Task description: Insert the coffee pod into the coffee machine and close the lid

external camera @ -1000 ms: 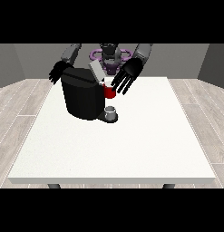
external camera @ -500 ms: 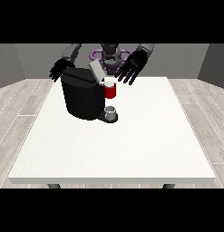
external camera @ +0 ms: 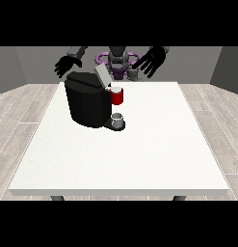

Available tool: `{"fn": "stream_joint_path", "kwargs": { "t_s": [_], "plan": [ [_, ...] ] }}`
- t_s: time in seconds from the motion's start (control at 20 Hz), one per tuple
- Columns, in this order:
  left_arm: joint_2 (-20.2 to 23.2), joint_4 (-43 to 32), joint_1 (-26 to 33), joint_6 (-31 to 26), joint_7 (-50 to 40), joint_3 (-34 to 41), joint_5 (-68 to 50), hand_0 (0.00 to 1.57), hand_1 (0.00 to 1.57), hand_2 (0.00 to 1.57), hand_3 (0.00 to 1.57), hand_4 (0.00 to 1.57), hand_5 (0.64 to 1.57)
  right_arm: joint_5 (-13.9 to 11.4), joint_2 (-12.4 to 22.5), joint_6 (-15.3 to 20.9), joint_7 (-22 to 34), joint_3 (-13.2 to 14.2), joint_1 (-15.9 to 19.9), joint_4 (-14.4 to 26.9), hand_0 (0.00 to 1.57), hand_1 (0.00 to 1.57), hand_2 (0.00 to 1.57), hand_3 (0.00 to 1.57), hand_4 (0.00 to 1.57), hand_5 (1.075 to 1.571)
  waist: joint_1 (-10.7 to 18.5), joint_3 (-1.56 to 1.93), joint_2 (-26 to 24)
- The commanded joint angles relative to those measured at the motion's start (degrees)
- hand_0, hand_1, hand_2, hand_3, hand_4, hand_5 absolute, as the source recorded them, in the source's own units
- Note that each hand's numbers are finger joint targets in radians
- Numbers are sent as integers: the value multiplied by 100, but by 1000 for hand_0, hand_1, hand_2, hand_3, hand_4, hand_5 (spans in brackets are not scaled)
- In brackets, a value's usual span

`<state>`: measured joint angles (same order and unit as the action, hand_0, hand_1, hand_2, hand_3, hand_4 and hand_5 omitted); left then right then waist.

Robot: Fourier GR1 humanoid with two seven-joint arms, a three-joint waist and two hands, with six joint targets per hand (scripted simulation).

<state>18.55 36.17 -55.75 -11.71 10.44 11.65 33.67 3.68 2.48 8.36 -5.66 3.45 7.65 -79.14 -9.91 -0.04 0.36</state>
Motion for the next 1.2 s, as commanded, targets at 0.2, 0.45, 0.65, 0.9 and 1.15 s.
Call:
{"fn": "stream_joint_path", "kwargs": {
  "t_s": [0.2, 0.45, 0.65, 0.9, 1.15],
  "plan": [
    [-1008, 29, 1310, 5, 589, 708, -1112, 0, 0, 0, 0, 0, 1571, -64, 361, -295, 356, -107, -299, -307, 0, 0, 0, 0, 349, 1571, 689, -3, -1063],
    [-1236, 82, 1577, -191, 383, 1000, -1599, 0, 0, 0, 0, 142, 1571, 137, 736, -695, 725, -28, 96, -555, 0, 0, 0, 0, 0, 1571, 1040, -1, -1362],
    [-1308, 356, 1952, -413, 544, 938, -1775, 0, 0, 0, 0, 0, 1571, 392, 883, -858, 830, 224, 343, -518, 0, 0, 0, 0, 0, 1571, 1424, 4, -1288],
    [-1393, 850, 2082, -689, 134, 926, -2167, 0, 0, 0, 0, 0, 1571, 109, 864, -942, 741, -28, 397, -429, 0, 0, 0, 0, 0, 1571, 1647, 5, -1238],
    [-1687, 1243, 2416, -618, 284, 767, -2390, 0, 0, 0, 0, 27, 1571, -78, 988, -1002, 511, 3, 900, -186, 0, 0, 0, 0, 215, 1571, 1863, 6, -807]
  ]
}}
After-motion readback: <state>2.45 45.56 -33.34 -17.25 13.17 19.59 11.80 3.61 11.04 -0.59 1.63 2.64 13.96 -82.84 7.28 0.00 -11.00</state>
